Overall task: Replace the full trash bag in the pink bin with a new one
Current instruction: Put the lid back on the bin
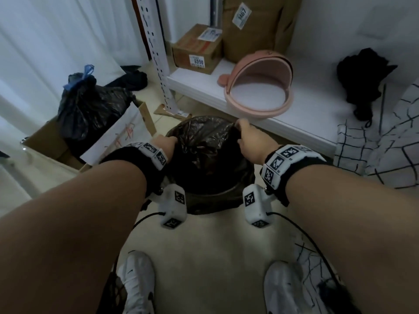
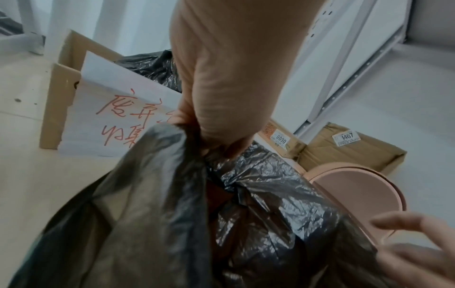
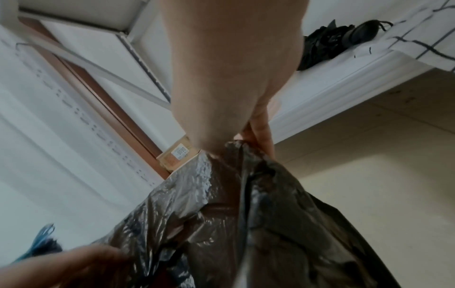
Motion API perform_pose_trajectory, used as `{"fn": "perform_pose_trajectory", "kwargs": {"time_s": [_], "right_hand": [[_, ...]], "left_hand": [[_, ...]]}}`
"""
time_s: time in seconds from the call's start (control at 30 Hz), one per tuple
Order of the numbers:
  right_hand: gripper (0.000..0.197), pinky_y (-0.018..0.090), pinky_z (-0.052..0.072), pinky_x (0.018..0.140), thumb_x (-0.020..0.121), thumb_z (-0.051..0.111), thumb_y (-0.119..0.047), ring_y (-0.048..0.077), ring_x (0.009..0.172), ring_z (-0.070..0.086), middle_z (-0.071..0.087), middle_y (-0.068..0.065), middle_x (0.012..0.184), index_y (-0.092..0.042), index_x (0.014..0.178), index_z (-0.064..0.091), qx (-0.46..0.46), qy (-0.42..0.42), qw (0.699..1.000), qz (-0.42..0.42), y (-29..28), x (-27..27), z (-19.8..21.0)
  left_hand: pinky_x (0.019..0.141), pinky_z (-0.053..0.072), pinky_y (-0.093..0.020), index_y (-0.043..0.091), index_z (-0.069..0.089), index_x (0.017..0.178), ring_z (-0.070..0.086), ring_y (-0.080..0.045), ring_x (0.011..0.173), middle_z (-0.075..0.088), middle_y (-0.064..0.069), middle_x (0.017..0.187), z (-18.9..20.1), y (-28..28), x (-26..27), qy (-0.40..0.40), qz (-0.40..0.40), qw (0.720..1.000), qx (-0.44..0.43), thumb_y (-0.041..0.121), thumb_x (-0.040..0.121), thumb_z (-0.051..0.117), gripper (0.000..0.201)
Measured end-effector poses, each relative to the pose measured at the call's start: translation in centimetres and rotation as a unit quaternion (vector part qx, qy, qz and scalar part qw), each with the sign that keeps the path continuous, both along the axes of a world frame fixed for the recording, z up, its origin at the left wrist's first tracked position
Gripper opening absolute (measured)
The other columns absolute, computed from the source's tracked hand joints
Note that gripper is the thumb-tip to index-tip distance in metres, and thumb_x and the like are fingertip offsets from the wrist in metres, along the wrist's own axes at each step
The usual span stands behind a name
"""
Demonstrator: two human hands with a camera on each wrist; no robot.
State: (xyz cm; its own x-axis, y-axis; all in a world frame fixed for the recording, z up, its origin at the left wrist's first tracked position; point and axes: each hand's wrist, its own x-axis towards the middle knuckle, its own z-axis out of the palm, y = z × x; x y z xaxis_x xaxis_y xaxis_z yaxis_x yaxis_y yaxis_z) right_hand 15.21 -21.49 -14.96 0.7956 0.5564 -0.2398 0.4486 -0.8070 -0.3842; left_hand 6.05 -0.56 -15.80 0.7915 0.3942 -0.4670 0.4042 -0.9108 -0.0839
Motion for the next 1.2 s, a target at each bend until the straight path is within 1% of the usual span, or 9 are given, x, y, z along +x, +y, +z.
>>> {"fn": "perform_pose_trajectory", "kwargs": {"time_s": [0.13,0.2,0.33,0.47,0.63,0.77,0.97,1.1,1.2], "right_hand": [[0.039,0.039,0.043,0.081,0.097,0.04,-0.02,0.038,0.106,0.058,0.058,0.023,0.117,-0.003,0.131,0.032,0.057,-0.035,0.995,-0.076,-0.9,2.5,-0.2],[0.041,0.041,0.043,0.092,0.094,0.043,-0.018,0.039,0.116,0.051,0.05,0.022,0.128,-0.002,0.131,0.037,0.031,-0.06,0.992,-0.108,-1.1,4.1,-0.7],[0.048,0.039,0.035,0.103,0.087,0.053,-0.015,0.038,0.127,0.04,0.042,0.022,0.136,0.002,0.131,0.041,-0.036,-0.085,0.99,-0.102,-0.1,6.6,-2.6],[0.054,0.044,0.033,0.108,0.084,0.054,-0.01,0.037,0.132,0.033,0.035,0.02,0.14,-0.001,0.134,0.037,-0.061,-0.073,0.993,-0.07,1.0,8.5,-3.1],[0.072,0.049,0.022,0.116,0.084,0.053,-0.012,0.036,0.143,0.015,0.019,0.01,0.154,-0.011,0.147,0.017,-0.096,-0.007,0.994,-0.049,0.6,10.1,-3.5],[0.06,0.047,0.036,0.104,0.084,0.053,-0.009,0.039,0.129,0.032,0.037,0.016,0.142,-0.01,0.14,0.033,-0.107,-0.096,0.989,-0.037,-0.3,10.1,-3.4],[0.029,0.044,0.035,0.095,0.086,0.051,-0.011,0.035,0.113,0.044,0.055,0.016,0.118,-0.009,0.114,0.057,-0.203,-0.215,0.955,-0.012,-1.8,9.3,-3.6],[0.018,0.037,0.041,0.083,0.087,0.048,-0.006,0.033,0.099,0.058,0.064,0.014,0.105,-0.011,0.102,0.056,-0.158,-0.18,0.971,0.014,-2.0,7.9,-2.0],[0.019,0.035,0.041,0.081,0.089,0.05,-0.009,0.032,0.099,0.06,0.067,0.01,0.104,-0.015,0.104,0.06,-0.069,-0.173,0.982,0.012,-1.6,6.0,0.6]], "left_hand": [[0.094,0.048,-0.045,0.02,0.008,0.15,0.052,-0.043,0.114,0.037,-0.026,0.139,-1.1,0.8,0.4,-0.017,-0.041,0.999,0.016,0.021,0.1,0.035,0.058],[0.085,0.05,-0.044,0.03,0.001,0.15,0.056,-0.042,0.105,0.036,-0.023,0.137,-1.0,0.8,0.6,-0.046,-0.047,0.998,0.011,0.027,0.097,0.043,0.068],[0.101,0.041,-0.048,0.018,0.029,0.144,0.041,-0.04,0.128,0.034,-0.018,0.145,-0.4,1.0,1.3,-0.161,-0.104,0.981,0.032,0.031,0.093,0.051,0.058],[0.099,0.042,-0.042,0.01,0.052,0.128,0.048,-0.032,0.119,0.049,-0.013,0.132,0.5,-0.2,3.0,-0.202,-0.236,0.95,0.026,0.027,0.095,0.046,0.037],[0.117,0.013,-0.055,0.045,0.005,0.147,0.007,-0.031,0.148,-0.002,0.002,0.161,-2.6,-3.6,4.3,0.1,-0.219,0.969,-0.061,0.064,0.092,0.022,0.06],[0.118,0.008,-0.049,0.031,0.003,0.152,0.006,-0.033,0.148,-0.001,-0.009,0.161,-5.6,-6.1,4.7,0.266,-0.225,0.935,-0.072,0.056,0.097,0.016,0.062],[0.098,0.041,-0.037,0.01,0.051,0.131,0.053,-0.029,0.118,0.056,-0.012,0.131,-3.1,-4.0,5.0,0.093,-0.189,0.967,-0.146,0.027,0.101,0.036,0.037],[0.083,0.047,-0.039,0.011,0.059,0.105,0.058,-0.028,0.091,0.063,-0.01,0.104,-0.6,-2.6,4.1,-0.017,-0.148,0.98,-0.129,0.018,0.099,0.036,0.025],[0.085,0.046,-0.037,0.008,0.058,0.115,0.06,-0.03,0.1,0.064,-0.013,0.113,1.9,-1.6,2.7,-0.148,-0.077,0.977,-0.129,0.023,0.099,0.037,0.03]]}}
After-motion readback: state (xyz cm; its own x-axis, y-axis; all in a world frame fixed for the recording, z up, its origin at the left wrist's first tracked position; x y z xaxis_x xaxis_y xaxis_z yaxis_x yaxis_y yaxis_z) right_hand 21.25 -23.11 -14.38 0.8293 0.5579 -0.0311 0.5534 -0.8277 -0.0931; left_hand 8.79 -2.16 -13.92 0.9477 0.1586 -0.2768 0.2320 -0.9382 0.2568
